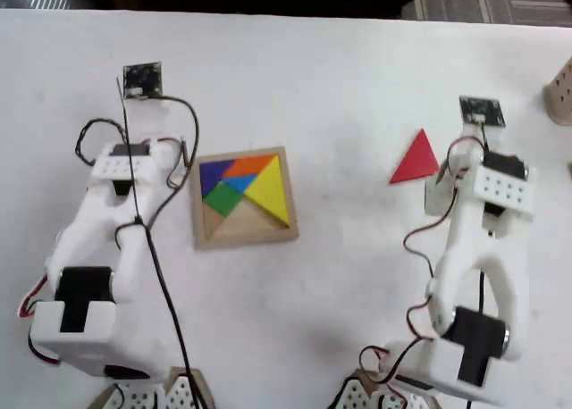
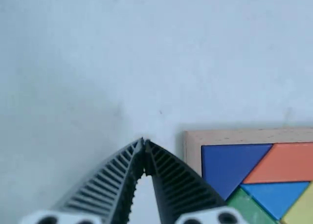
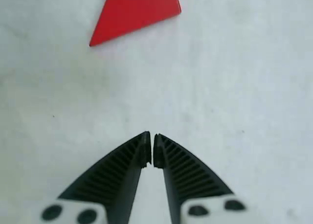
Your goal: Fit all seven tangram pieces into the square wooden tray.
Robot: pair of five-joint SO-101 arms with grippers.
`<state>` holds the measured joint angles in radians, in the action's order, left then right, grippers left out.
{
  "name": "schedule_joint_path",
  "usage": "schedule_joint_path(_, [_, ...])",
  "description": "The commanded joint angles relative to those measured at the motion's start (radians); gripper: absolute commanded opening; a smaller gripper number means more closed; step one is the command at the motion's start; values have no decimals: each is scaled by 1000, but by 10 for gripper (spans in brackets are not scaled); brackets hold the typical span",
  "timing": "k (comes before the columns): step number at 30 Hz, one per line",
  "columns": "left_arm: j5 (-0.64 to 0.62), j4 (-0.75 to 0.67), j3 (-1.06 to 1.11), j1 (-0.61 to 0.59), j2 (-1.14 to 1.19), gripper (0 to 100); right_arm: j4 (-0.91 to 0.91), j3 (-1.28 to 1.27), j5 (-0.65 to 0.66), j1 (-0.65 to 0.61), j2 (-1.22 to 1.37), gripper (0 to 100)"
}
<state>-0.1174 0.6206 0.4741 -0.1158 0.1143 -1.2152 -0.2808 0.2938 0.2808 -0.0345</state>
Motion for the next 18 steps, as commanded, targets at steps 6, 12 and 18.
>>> schedule_joint_path(6, [-2, 3, -51, -8, -5, 24, -12, 601, -83, -31, 464, 19])
schedule_joint_path(12, [-2, 2, -54, -8, -1, 24, -18, 1030, -91, -21, 846, 19])
schedule_joint_path(18, [-2, 2, -54, -4, 1, 24, -185, 1432, -91, -19, 1110, 19])
